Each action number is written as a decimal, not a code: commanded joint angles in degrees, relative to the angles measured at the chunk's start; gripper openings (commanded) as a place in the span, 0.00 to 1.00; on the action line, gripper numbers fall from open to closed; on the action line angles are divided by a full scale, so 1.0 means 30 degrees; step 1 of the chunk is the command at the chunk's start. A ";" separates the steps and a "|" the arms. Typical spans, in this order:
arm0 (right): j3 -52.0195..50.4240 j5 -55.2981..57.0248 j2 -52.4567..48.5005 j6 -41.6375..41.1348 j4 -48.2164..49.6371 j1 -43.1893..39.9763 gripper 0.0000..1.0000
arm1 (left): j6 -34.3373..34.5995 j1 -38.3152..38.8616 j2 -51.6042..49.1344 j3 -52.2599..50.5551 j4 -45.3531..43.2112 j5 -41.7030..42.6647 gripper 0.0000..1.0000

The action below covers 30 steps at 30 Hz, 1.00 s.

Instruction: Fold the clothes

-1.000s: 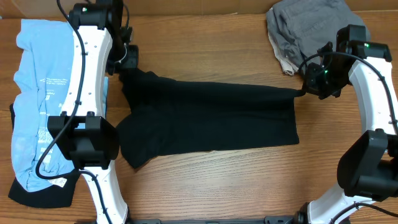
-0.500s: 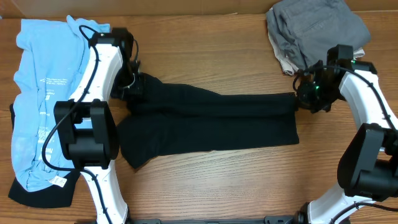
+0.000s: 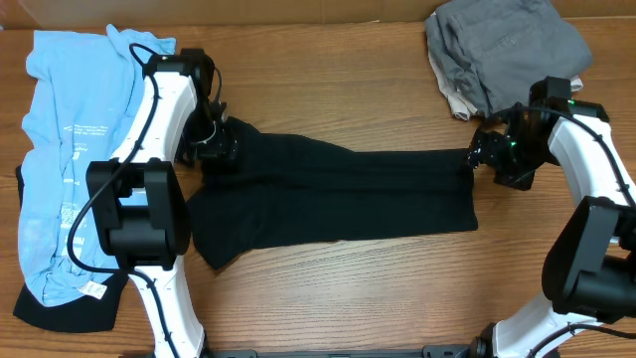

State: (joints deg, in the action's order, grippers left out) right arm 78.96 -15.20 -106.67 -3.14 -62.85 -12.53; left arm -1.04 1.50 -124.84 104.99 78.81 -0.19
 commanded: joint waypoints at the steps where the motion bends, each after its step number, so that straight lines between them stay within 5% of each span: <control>1: -0.0175 -0.0612 -0.0029 -0.0029 -0.0226 -0.0204 0.89 | -0.0226 -0.0051 0.0160 0.3963 0.1013 0.0087 0.86; 7: -0.0240 -0.1428 -0.0029 -0.0474 -0.0087 -0.0204 0.97 | -0.0073 -0.0022 0.0160 1.1533 0.2295 0.1515 0.99; 12: -0.0401 -0.1464 -0.0029 -0.0444 0.0029 -0.0204 0.97 | -0.0080 -0.0007 0.0160 1.5220 0.2994 0.3774 1.00; 30: -0.2943 -0.0452 -0.0029 0.1151 0.2339 -0.0095 0.94 | -0.0255 0.0007 0.0153 1.5905 0.3504 0.4568 0.99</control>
State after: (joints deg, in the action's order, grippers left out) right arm 71.31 -17.45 -106.67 -1.39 -57.14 -13.04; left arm -1.30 1.50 -124.81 151.79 89.06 12.29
